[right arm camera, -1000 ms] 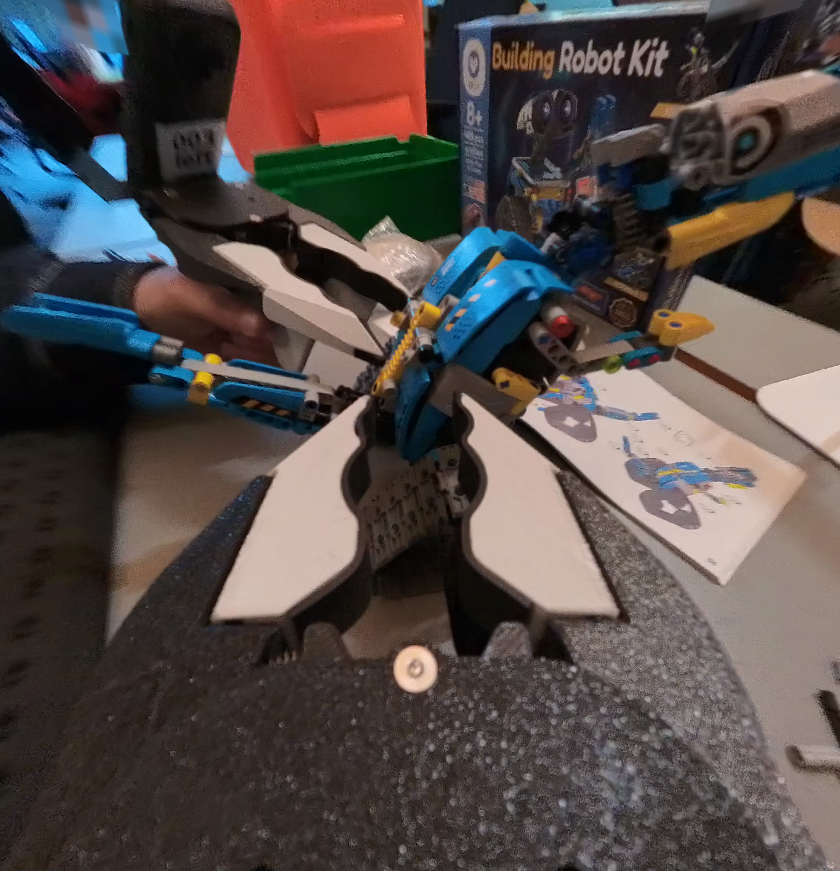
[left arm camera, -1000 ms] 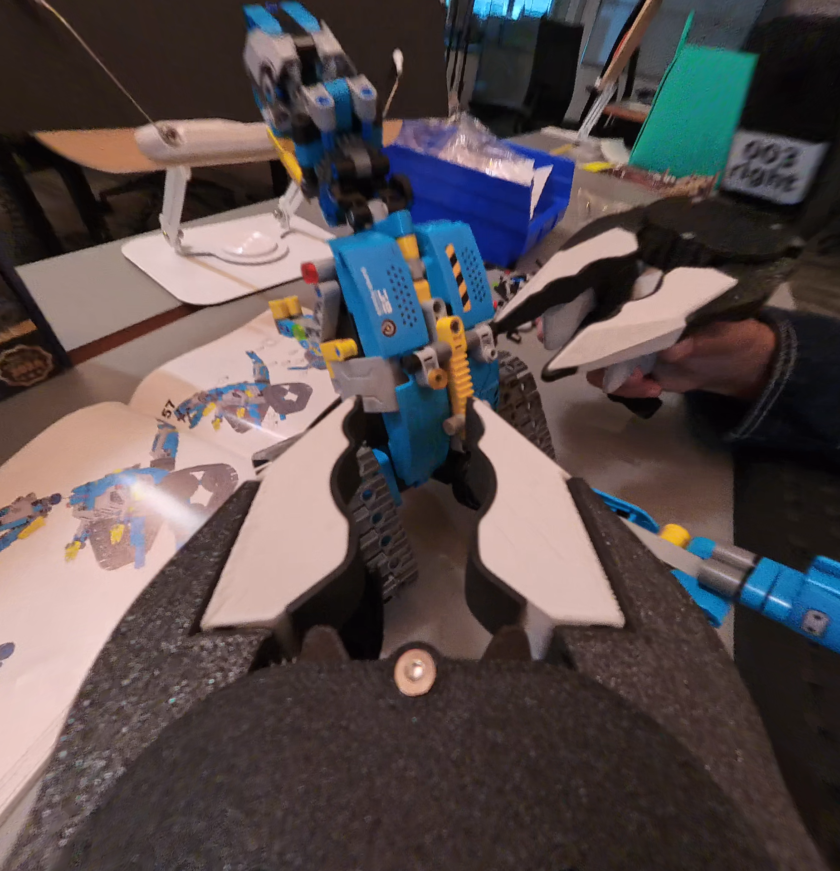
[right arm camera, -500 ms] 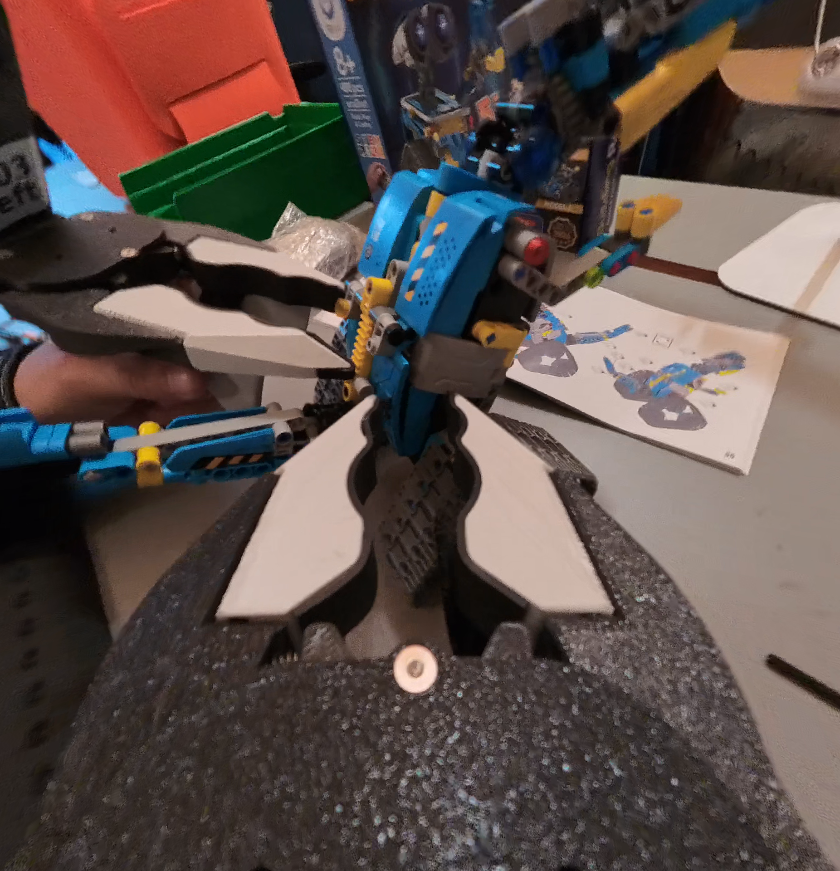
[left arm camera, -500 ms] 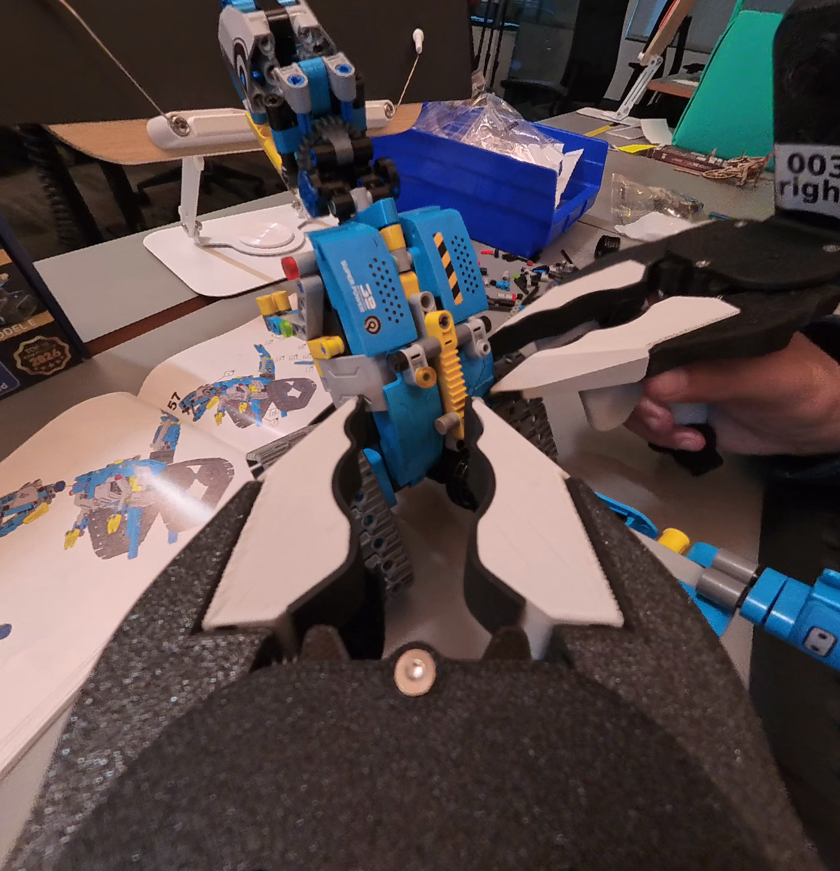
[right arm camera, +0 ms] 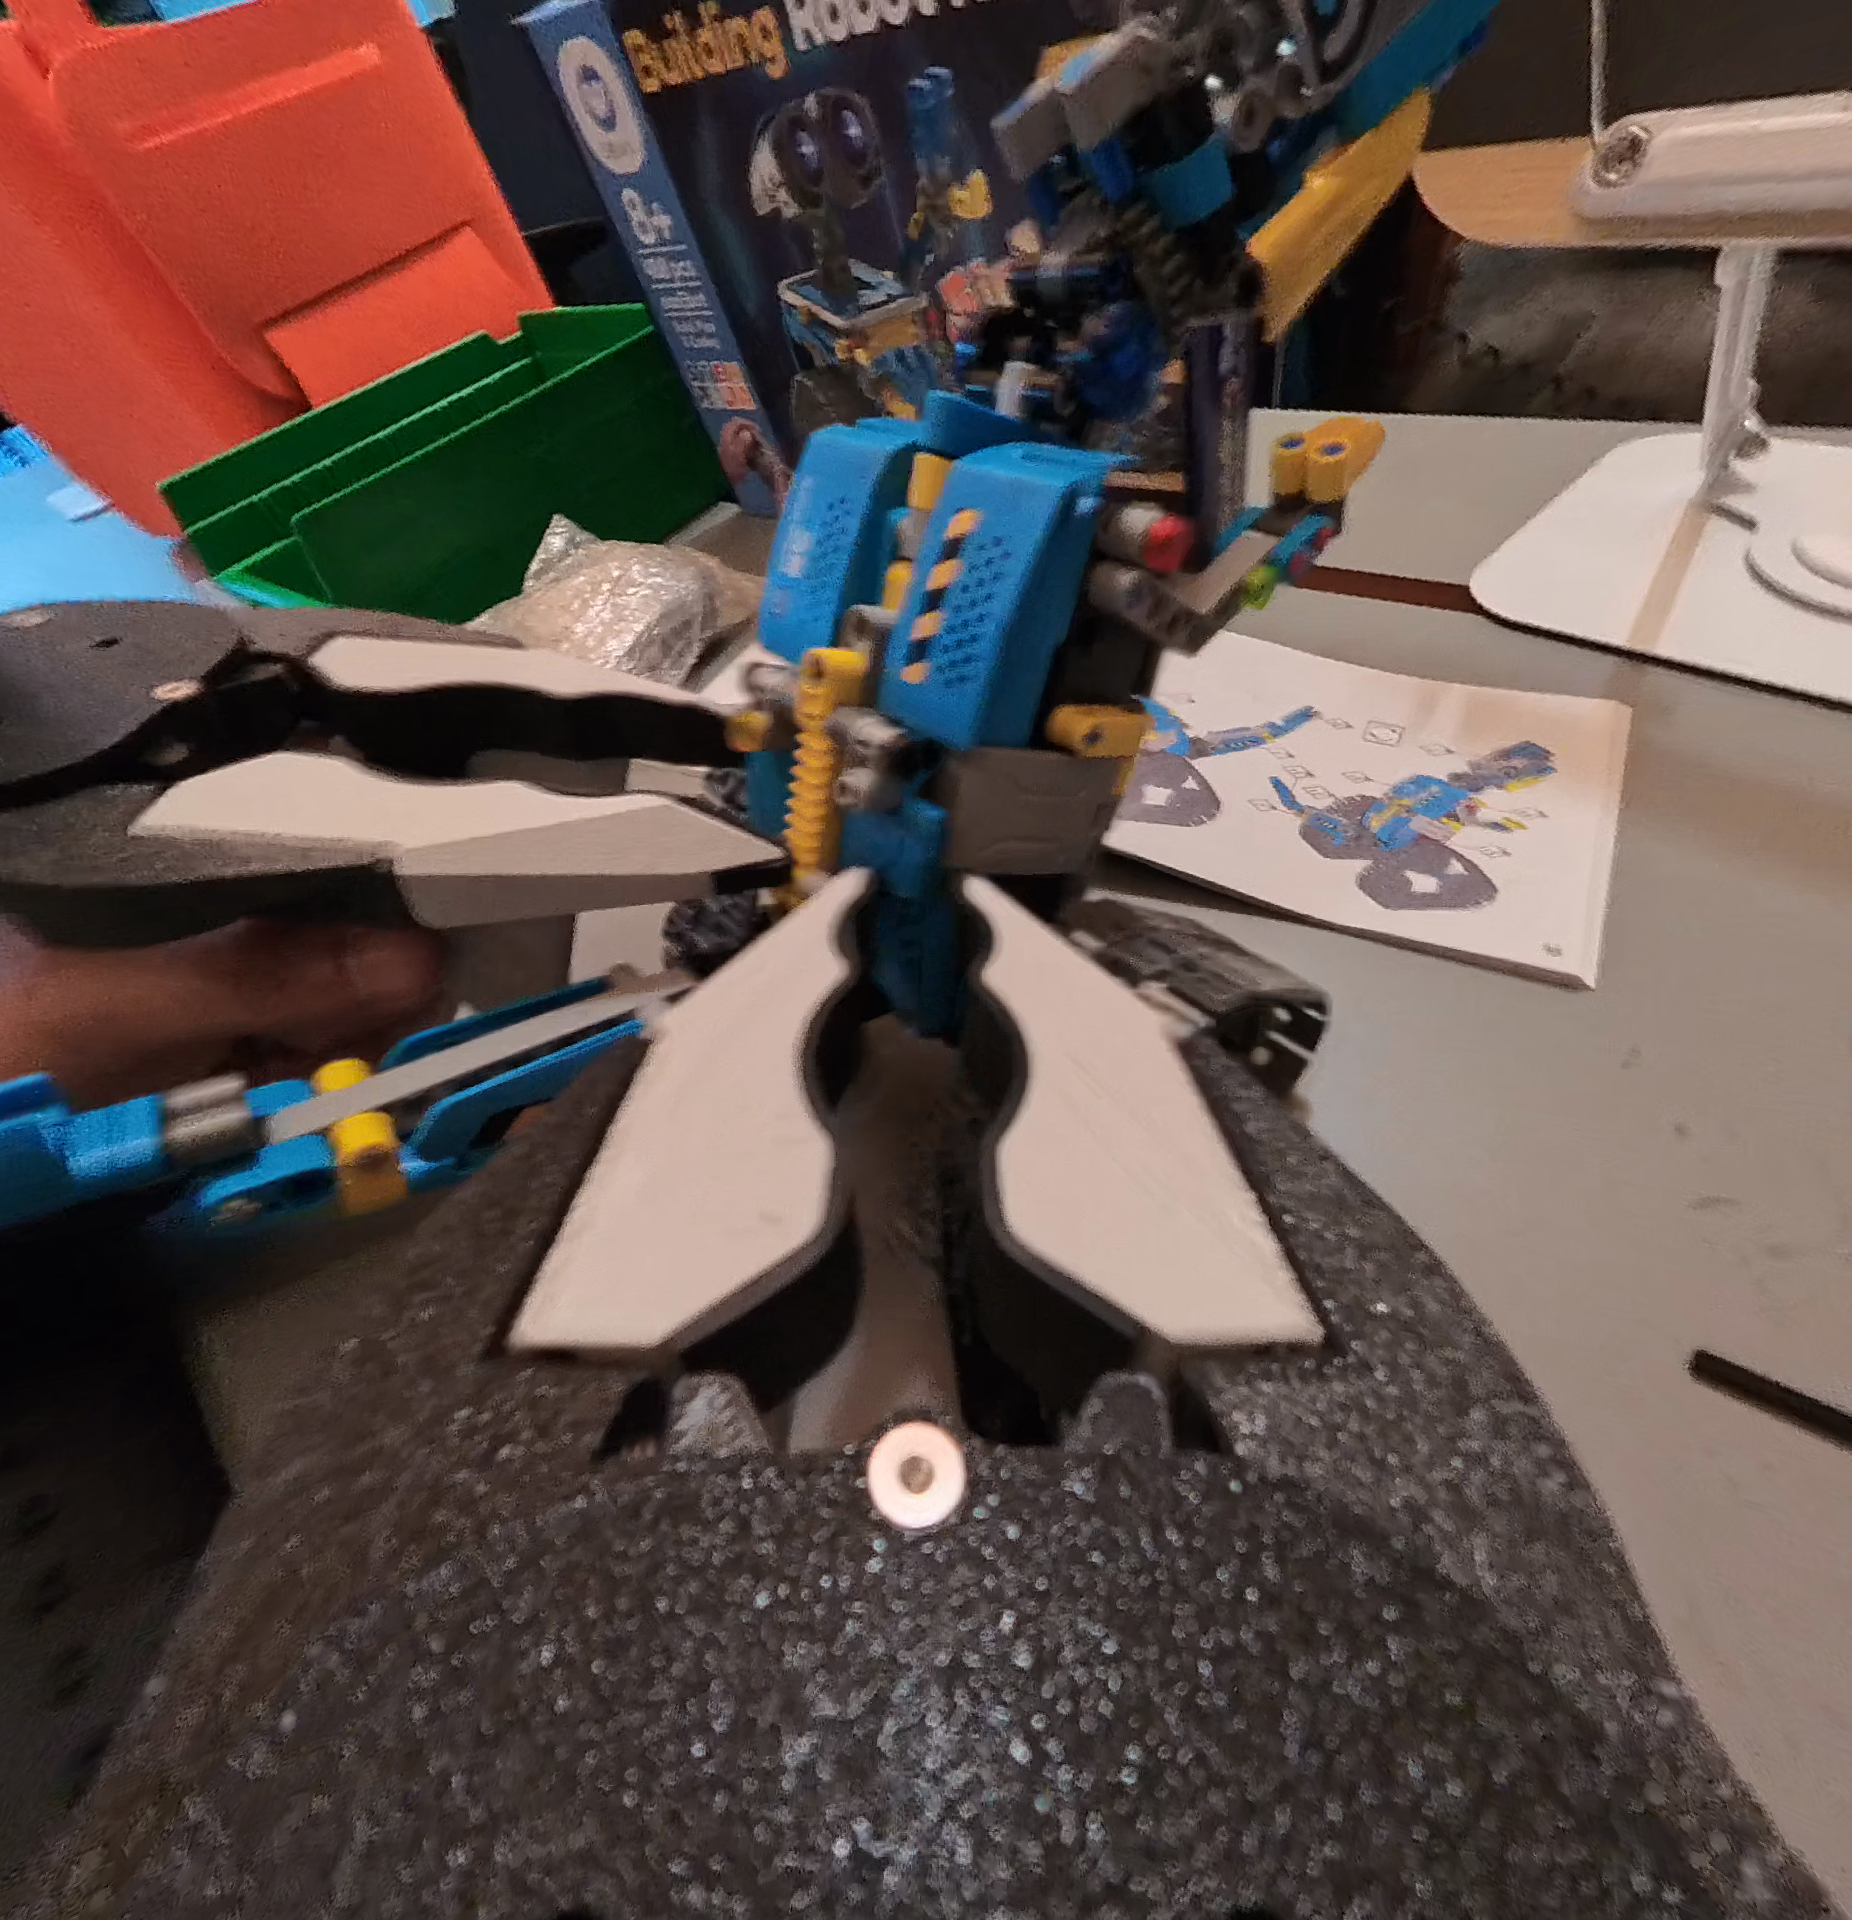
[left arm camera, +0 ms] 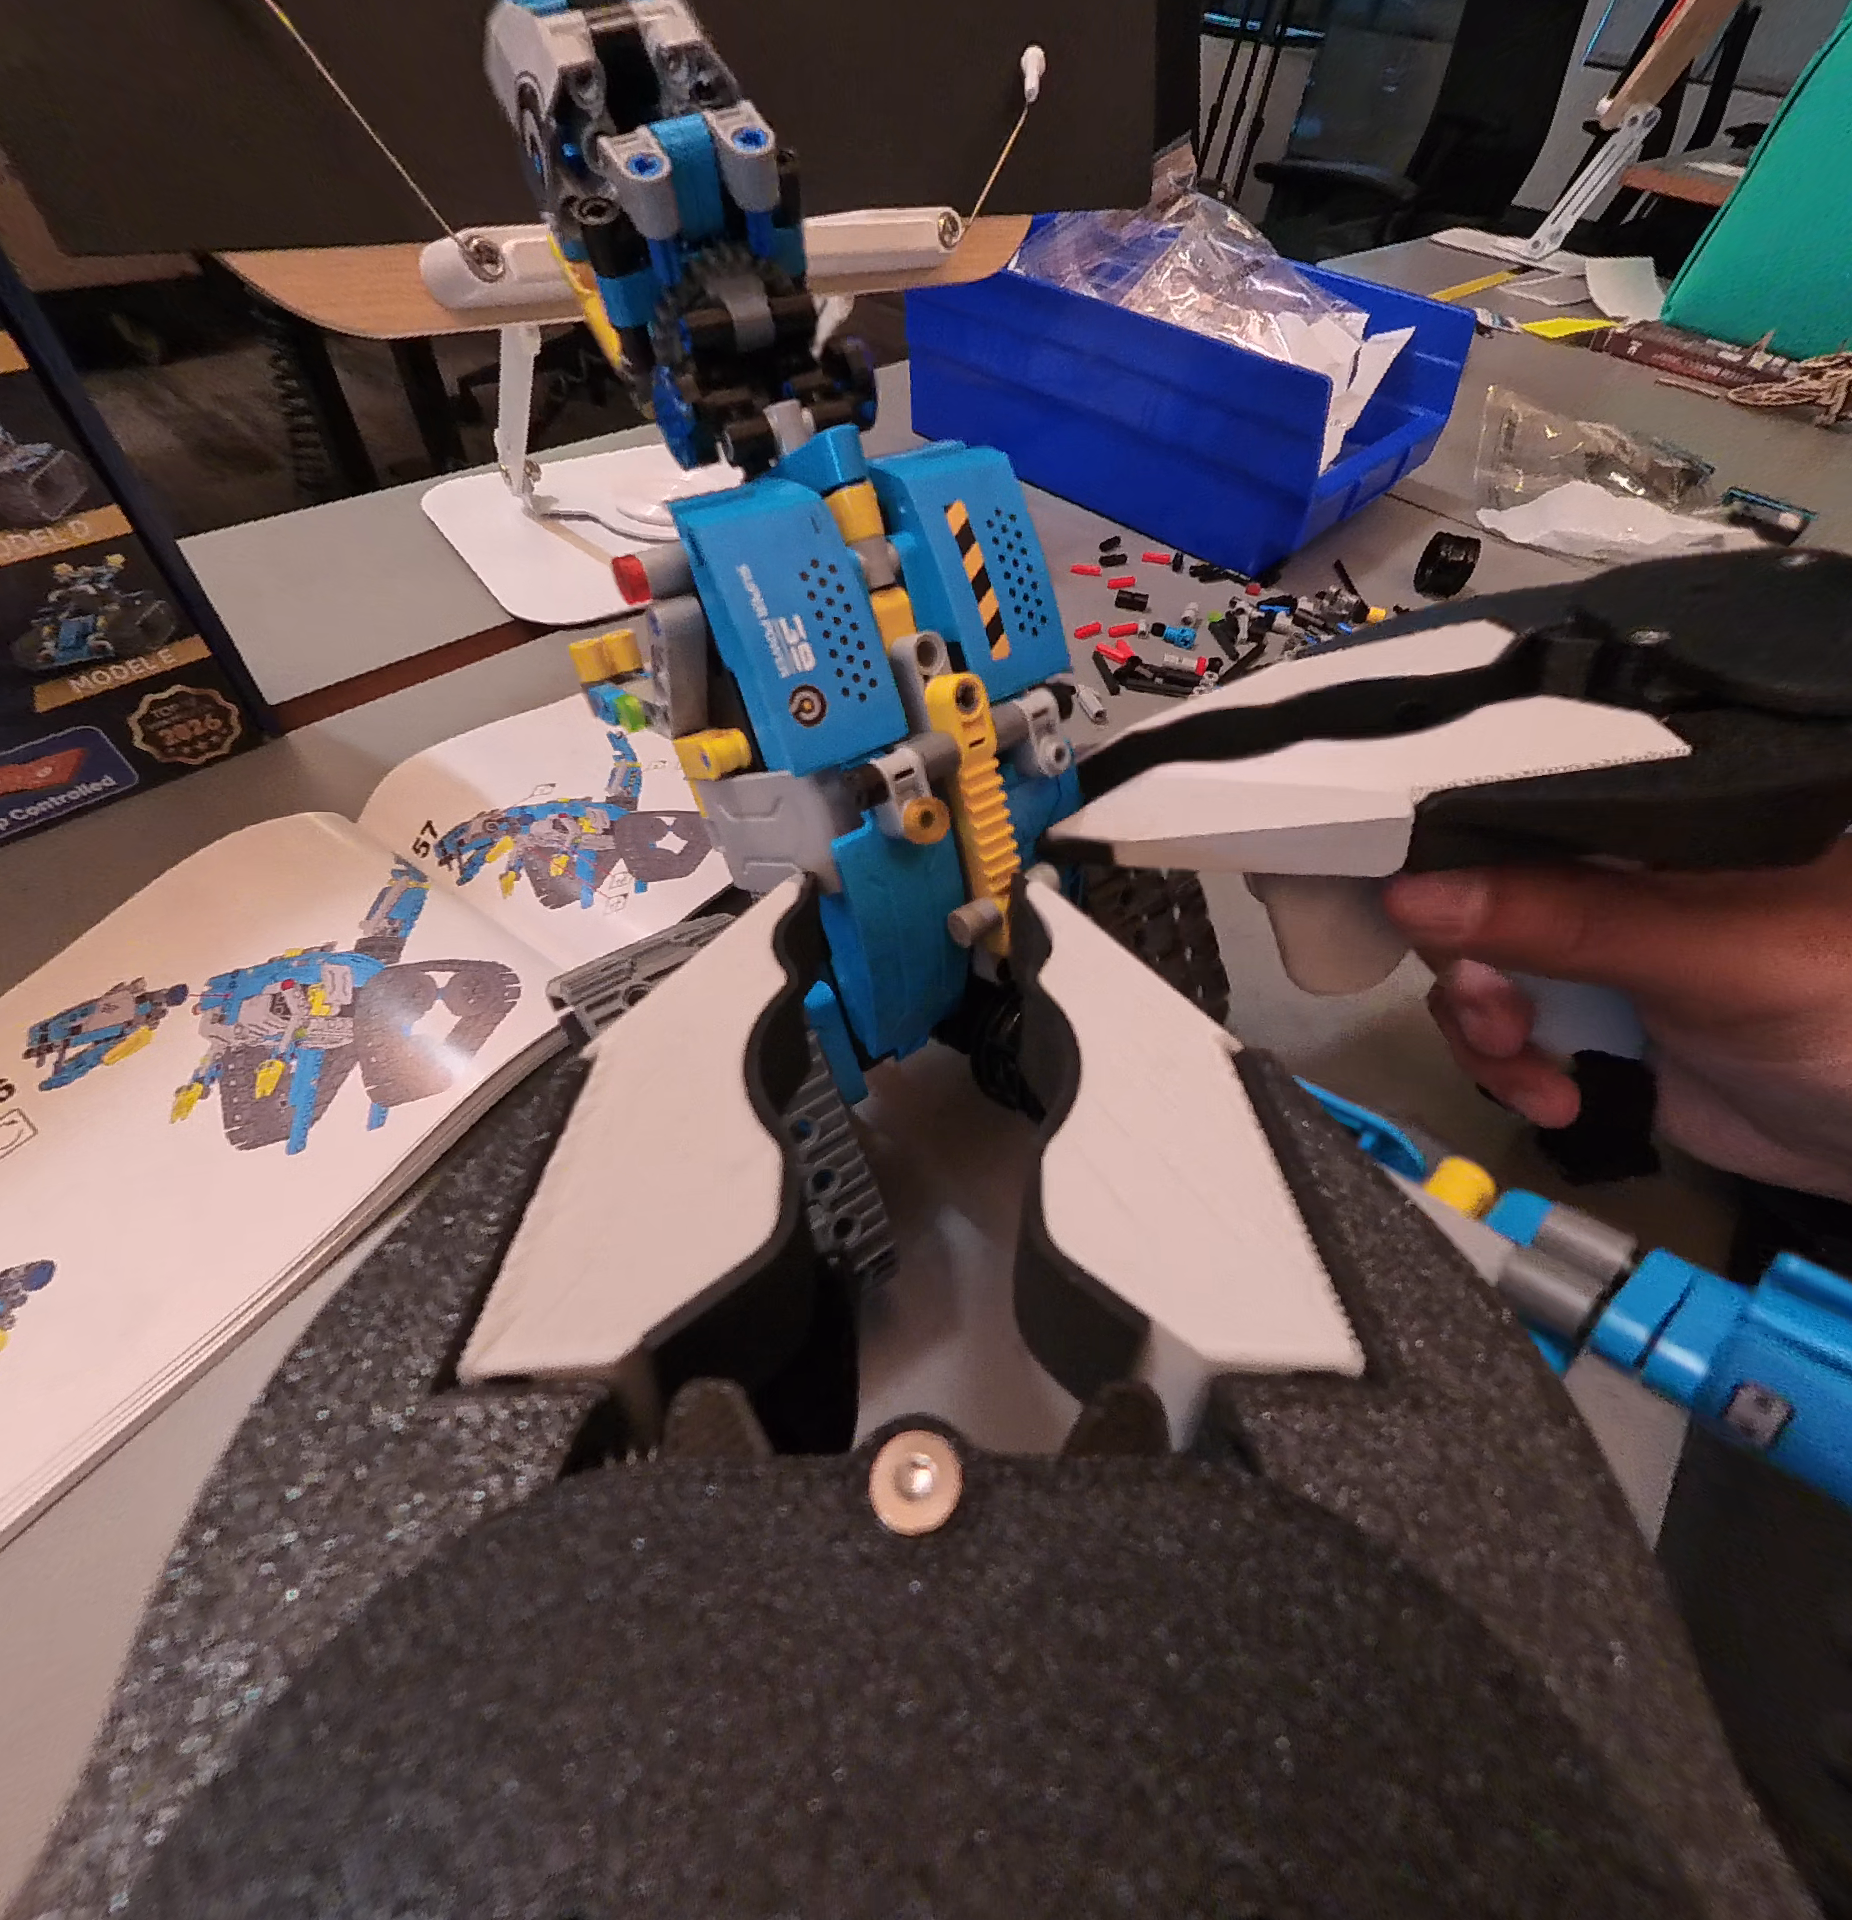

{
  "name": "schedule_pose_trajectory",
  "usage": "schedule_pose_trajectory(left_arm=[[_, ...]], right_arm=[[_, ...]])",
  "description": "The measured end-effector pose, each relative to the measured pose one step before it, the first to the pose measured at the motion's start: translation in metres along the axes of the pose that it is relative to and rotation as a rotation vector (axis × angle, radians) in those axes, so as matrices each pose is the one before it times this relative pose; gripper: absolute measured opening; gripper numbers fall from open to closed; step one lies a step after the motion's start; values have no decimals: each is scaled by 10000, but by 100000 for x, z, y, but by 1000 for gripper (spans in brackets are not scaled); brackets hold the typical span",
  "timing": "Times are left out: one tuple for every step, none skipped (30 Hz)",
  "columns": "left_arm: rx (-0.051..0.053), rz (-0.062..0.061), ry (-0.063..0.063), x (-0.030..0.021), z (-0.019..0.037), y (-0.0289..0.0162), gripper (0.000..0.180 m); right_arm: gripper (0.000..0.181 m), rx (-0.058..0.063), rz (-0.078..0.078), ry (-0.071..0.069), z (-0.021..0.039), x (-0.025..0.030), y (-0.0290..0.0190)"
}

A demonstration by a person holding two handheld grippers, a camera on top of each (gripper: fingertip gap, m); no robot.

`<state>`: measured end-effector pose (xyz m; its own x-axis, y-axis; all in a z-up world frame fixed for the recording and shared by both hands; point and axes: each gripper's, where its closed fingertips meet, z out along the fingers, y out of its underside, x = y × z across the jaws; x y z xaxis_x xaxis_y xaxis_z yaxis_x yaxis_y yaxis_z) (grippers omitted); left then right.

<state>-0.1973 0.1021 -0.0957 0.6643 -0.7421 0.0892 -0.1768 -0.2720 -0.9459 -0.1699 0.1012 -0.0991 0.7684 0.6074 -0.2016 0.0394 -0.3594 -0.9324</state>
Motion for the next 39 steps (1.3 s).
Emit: schedule_pose_trajectory(left_arm=[[-18,69,-12,75,72,52,32],[-10,96,-71,20,47,32,31],[-4,74,-75,3,32,16,31],[2,13,-43,-6,12,-2,31],[7,-2,-3,-4,8,0,31],[28,-28,2,-1,21,-10,31],[38,-28,-10,-12,42,-7,31],[15,28,1,-5,17,-1,31],[-13,20,17,3,-9,-3,31],[-22,-2,22,-3,-17,9,31],[-21,18,20,-3,-32,2,30],[-18,29,17,4,-19,6,30],[-7,25,31,6,-13,11,30],[8,-4,54,28,2,8,30],[22,-15,65,44,7,-1,30],[26,18,79,55,3,19,29],[13,30,93,66,0,14,29],[-6,2,107,56,-4,12,29],[-15,-28,111,65,13,16,29],[-10,-26,83,46,12,11,28],[-3,5,52,39,10,9,28],[-1,39,38,37,18,7,28],[2,44,46,25,10,5,28],[1,2,73,49,16,0,28],[-7,-57,96,65,45,27,28],[-21,-84,97,77,40,42,28],[-18,-64,89,88,37,32,28],[3,-35,66,89,30,26,28],[4,-19,24,37,14,11,28],[-5,0,8,16,7,15,28],[-9,17,8,7,-12,16,28],[-18,17,12,17,0,11,28],[-18,15,18,37,19,18,28],[-14,8,19,58,24,13,28],[-8,7,22,75,35,14,28],[-4,-3,28,90,40,18,28],[-2,-22,35,87,33,5,27],[-4,-24,39,71,34,4,27],[-10,-29,44,50,4,17,27]], right_arm=[[8,22,-164,122,-16,107,-60],[8,-30,-130,62,23,75,-18],[8,0,-94,24,26,20,-26],[8,20,8,-22,9,-4,-11],[8,-2,97,-118,0,-14,16],[8,0,141,-169,-7,10,20],[7,8,148,-158,21,30,-7],[7,-26,50,-121,1,-38,2],[7,-44,-128,-29,-19,-31,1],[6,-26,-126,-23,-18,-64,20],[5,-11,65,-107,-32,-67,6],[5,2,154,-197,-34,-87,24],[5,-10,157,-220,-18,-64,34],[4,-18,113,-190,-50,-26,24],[4,-21,23,-153,-48,-31,15],[3,-9,71,-170,-65,-10,24],[3,23,228,-295,-67,-59,34],[3,35,390,-450,-74,-98,45],[1,14,563,-539,-81,-75,52],[1,50,619,-561,-59,-68,32],[1,39,585,-547,-29,-55,67],[1,20,742,-532,-53,-38,23],[2,59,681,-488,-43,-44,-11],[2,71,566,-420,-72,-63,-24],[1,110,272,-225,-121,-6,-135],[2,53,135,-145,-92,-11,-54],[2,22,67,-88,-104,2,-53],[2,31,136,-59,-96,5,-67],[2,20,148,-78,-61,-31,-23],[2,-45,-31,-18,6,-20,67],[2,-35,-106,65,-2,17,-10],[2,-23,-114,71,-14,8,-16],[3,-44,-229,162,-36,12,-17],[3,-86,-512,304,-43,6,13],[5,-155,-746,377,-69,-65,72],[9,-190,-804,403,-85,-110,96],[14,-154,-816,422,-70,-113,118],[15,-129,-870,479,-45,-69,144],[17,-123,-874,489,-34,-39,150]])
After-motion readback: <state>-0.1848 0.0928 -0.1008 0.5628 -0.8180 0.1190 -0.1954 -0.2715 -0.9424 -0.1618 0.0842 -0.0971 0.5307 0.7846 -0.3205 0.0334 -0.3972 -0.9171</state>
